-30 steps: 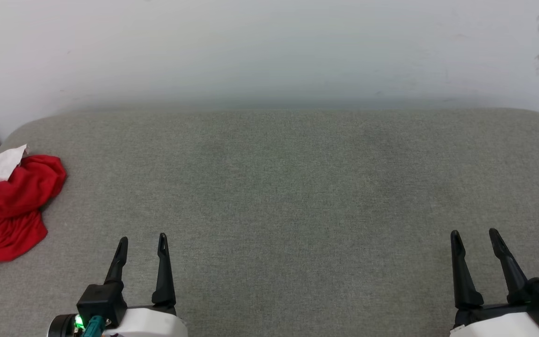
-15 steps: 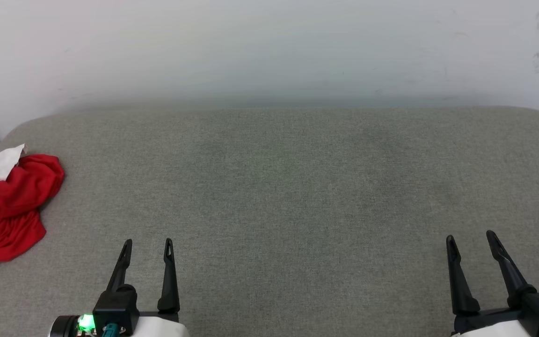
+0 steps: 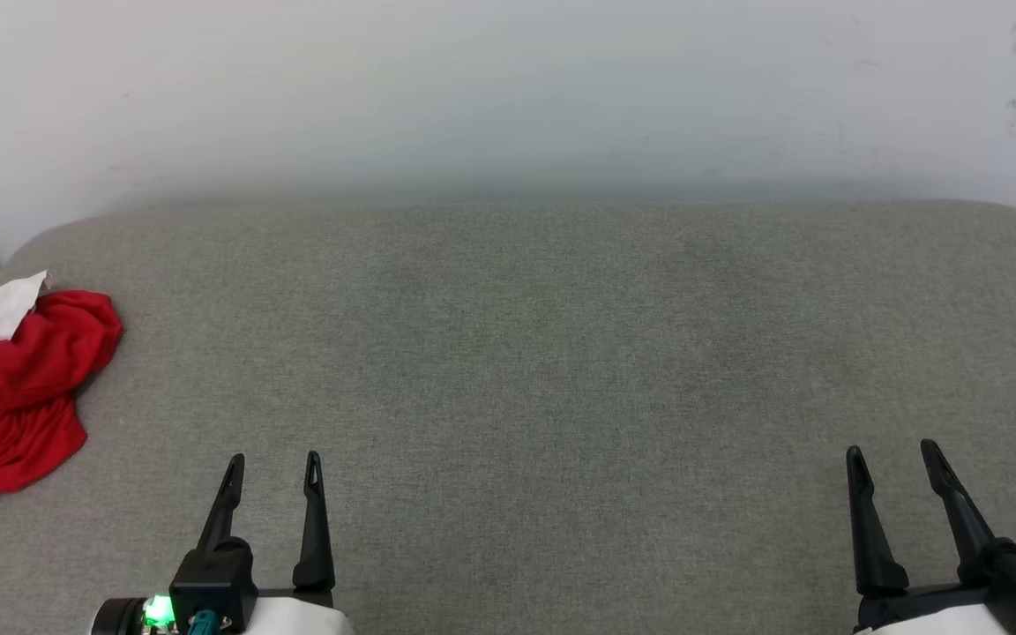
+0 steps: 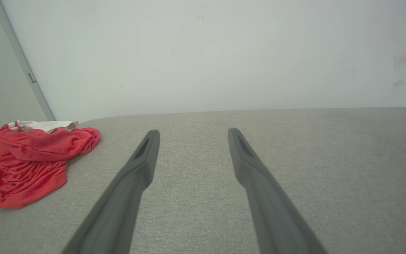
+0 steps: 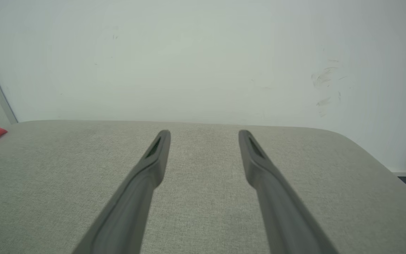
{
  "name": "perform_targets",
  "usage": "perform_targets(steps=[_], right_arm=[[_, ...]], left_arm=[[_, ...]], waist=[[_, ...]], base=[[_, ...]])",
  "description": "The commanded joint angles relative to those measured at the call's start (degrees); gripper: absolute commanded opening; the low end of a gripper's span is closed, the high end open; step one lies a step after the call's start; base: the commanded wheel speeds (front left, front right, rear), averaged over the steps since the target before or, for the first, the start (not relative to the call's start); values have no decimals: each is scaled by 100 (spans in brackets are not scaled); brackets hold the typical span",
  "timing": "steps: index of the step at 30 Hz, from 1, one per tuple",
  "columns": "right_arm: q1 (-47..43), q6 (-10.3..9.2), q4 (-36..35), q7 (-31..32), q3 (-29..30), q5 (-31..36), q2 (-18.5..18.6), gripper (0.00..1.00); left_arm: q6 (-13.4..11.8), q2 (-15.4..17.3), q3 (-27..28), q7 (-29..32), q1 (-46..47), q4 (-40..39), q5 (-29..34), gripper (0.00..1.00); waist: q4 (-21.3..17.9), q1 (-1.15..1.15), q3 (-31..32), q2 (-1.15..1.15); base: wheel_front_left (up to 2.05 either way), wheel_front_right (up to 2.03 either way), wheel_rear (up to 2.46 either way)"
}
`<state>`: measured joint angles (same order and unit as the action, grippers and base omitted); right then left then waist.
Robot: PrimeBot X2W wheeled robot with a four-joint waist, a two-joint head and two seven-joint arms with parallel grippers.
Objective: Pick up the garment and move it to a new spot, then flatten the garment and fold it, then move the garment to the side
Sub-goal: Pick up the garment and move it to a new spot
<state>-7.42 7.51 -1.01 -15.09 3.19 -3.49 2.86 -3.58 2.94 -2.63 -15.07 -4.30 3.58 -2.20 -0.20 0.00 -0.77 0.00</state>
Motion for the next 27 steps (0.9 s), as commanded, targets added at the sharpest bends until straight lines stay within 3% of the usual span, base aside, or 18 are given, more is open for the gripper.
perform_targets(steps=[1,11,27], right_arm=[[-59,-4,23,-12,8,-41,3,100],[-113,-4,28,-12,-23,-294,3,100],[-88,-4,-20,-12,-168,-280,3,100]], left_arm=[[-2,-8,11,-16,-35,14,-38,100],[0,-7,89,-16,55,30,-98,100],[-71,-7,421,-16,64,73,-243,100]], waist=[[23,0,-7,0],[483,0,-6,0],[2042,0,-20,0]], base=[[0,0,0],[0,0,0],[0,0,0]])
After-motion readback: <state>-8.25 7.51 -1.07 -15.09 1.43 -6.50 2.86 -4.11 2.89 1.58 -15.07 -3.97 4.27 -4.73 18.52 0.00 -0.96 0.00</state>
